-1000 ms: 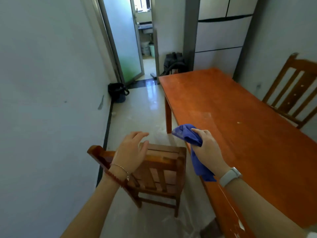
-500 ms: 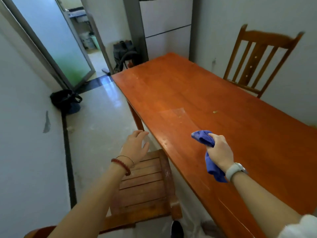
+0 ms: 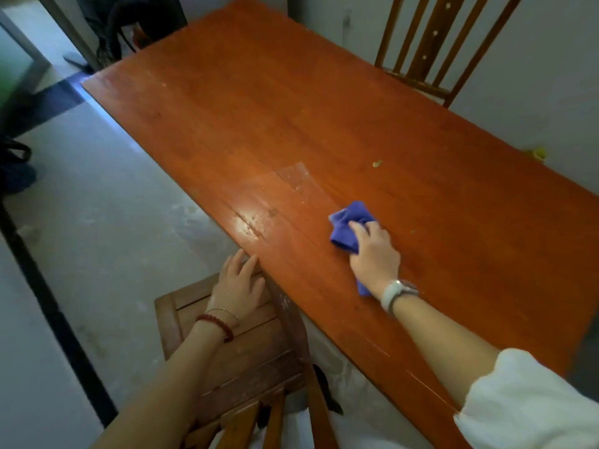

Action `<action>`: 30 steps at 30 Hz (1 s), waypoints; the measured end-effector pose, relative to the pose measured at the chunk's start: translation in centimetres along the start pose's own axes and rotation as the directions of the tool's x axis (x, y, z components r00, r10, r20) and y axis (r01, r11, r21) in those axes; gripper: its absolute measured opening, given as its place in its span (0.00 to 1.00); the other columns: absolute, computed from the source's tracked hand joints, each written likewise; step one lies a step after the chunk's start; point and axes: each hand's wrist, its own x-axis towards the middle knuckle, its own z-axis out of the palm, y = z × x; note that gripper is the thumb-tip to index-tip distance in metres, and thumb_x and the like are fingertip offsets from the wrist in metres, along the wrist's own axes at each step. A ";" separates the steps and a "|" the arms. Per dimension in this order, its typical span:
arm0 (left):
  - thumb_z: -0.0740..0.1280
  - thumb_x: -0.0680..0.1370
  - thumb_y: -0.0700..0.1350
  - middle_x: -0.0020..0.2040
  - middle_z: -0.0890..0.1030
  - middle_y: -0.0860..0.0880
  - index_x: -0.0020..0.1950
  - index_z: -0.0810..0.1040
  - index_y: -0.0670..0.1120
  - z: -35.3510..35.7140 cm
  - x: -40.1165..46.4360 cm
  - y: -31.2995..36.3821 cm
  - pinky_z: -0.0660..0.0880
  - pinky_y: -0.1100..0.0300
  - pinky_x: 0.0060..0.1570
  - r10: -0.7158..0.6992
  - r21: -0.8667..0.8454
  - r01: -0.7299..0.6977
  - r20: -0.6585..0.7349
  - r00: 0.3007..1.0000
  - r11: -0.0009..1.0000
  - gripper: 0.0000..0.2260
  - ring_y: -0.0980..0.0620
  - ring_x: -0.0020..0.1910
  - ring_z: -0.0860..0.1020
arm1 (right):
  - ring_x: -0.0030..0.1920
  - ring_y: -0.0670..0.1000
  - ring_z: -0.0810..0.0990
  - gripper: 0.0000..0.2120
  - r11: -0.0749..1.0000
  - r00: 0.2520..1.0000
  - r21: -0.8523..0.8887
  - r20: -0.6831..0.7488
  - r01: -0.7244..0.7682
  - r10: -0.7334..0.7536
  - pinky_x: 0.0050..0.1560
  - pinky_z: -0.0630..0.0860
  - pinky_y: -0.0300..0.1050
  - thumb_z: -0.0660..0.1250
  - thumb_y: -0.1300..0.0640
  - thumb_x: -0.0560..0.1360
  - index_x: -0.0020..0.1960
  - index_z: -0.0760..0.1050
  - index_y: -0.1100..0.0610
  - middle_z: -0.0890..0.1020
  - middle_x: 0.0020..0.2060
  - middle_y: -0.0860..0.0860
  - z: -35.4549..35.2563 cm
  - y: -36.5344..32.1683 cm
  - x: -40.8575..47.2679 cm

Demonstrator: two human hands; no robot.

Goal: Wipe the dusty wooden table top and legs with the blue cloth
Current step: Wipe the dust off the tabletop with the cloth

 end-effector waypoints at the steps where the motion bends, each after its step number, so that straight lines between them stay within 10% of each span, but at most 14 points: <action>1: 0.57 0.79 0.47 0.76 0.53 0.44 0.74 0.57 0.46 -0.2 0.2 -0.4 0.58 0.48 0.71 -0.011 -0.030 0.010 -0.029 1.000 0.999 0.23 0.44 0.74 0.52 | 0.60 0.60 0.70 0.26 0.985 0.983 0.021 0.060 0.173 -0.174 0.47 0.74 0.53 0.62 0.60 0.70 0.68 0.66 0.51 0.70 0.61 0.55 1.0 -1.8 -2.3; 3: 0.58 0.79 0.46 0.75 0.54 0.42 0.73 0.59 0.45 -0.8 0.5 -1.0 0.57 0.49 0.70 -0.047 -0.097 0.039 -0.076 0.996 0.995 0.22 0.43 0.74 0.54 | 0.59 0.58 0.70 0.26 0.870 0.835 0.180 0.245 0.460 -0.492 0.47 0.75 0.54 0.61 0.60 0.72 0.69 0.65 0.49 0.70 0.61 0.53 2.3 -4.6 -6.7; 6: 0.58 0.79 0.45 0.75 0.55 0.40 0.73 0.59 0.44 -1.8 1.4 -1.6 0.54 0.49 0.71 -0.033 -0.100 0.023 -0.093 0.995 0.995 0.22 0.42 0.74 0.54 | 0.59 0.56 0.70 0.25 0.784 0.712 0.402 0.351 0.472 -0.609 0.50 0.73 0.50 0.59 0.60 0.72 0.69 0.65 0.49 0.70 0.61 0.55 1.8 -4.5 -8.5; 11: 0.58 0.79 0.48 0.75 0.53 0.41 0.73 0.58 0.45 -0.7 2.1 -0.7 0.54 0.46 0.71 0.039 0.006 -0.039 -0.042 0.998 0.999 0.24 0.42 0.74 0.51 | 0.55 0.56 0.76 0.27 0.894 0.988 0.423 -0.027 0.147 -0.150 0.49 0.72 0.46 0.58 0.55 0.65 0.64 0.72 0.50 0.74 0.57 0.54 -1.6 1.9 -6.1; 16: 0.56 0.79 0.52 0.77 0.47 0.45 0.75 0.53 0.48 1.0 2.0 0.1 0.55 0.45 0.71 0.000 0.039 0.000 -0.011 1.000 0.999 0.26 0.45 0.75 0.46 | 0.61 0.61 0.70 0.25 0.919 0.879 0.230 -0.289 -0.320 0.379 0.50 0.72 0.54 0.62 0.66 0.70 0.67 0.68 0.53 0.70 0.61 0.58 -4.7 9.6 -3.5; 19: 0.56 0.79 0.52 0.77 0.47 0.48 0.74 0.53 0.50 1.0 2.0 0.0 0.55 0.45 0.71 -0.018 0.044 0.018 -0.004 1.000 0.999 0.25 0.43 0.75 0.46 | 0.62 0.61 0.66 0.24 0.837 0.819 0.182 -0.185 -0.515 0.544 0.54 0.70 0.54 0.59 0.64 0.72 0.68 0.66 0.53 0.67 0.64 0.58 -5.1 11.8 -2.1; 24: 0.56 0.79 0.51 0.77 0.48 0.48 0.74 0.55 0.51 1.4 2.1 -0.3 0.55 0.43 0.71 -0.039 0.042 0.039 -0.015 0.999 0.998 0.24 0.42 0.74 0.48 | 0.58 0.61 0.71 0.26 0.997 1.000 0.079 0.024 -0.009 0.007 0.50 0.74 0.53 0.56 0.59 0.68 0.66 0.69 0.50 0.72 0.60 0.55 0.0 3.9 -7.9; 26: 0.56 0.79 0.51 0.77 0.48 0.48 0.74 0.55 0.51 1.5 2.1 -0.1 0.56 0.42 0.71 -0.062 0.029 0.063 -0.020 0.998 0.998 0.24 0.41 0.74 0.48 | 0.61 0.57 0.70 0.26 0.932 0.919 0.290 0.259 0.218 -0.296 0.53 0.73 0.51 0.56 0.59 0.70 0.67 0.69 0.48 0.71 0.62 0.53 1.2 0.0 -10.7; 28: 0.56 0.79 0.51 0.77 0.48 0.49 0.74 0.55 0.51 1.5 2.2 0.4 0.55 0.42 0.70 -0.087 0.010 0.087 -0.022 0.996 0.996 0.24 0.41 0.74 0.48 | 0.60 0.54 0.70 0.26 0.858 0.825 0.474 0.393 0.197 -0.406 0.56 0.69 0.48 0.57 0.62 0.69 0.66 0.69 0.50 0.71 0.61 0.53 0.8 -1.2 -11.4; 30: 0.56 0.79 0.50 0.77 0.48 0.49 0.74 0.55 0.50 1.5 2.4 0.7 0.55 0.42 0.71 -0.095 0.011 0.096 -0.032 0.995 0.995 0.24 0.41 0.74 0.48 | 0.58 0.55 0.73 0.27 0.814 0.913 0.572 0.275 0.097 -0.302 0.58 0.68 0.45 0.57 0.62 0.65 0.64 0.72 0.54 0.73 0.57 0.56 -0.4 -0.1 -10.9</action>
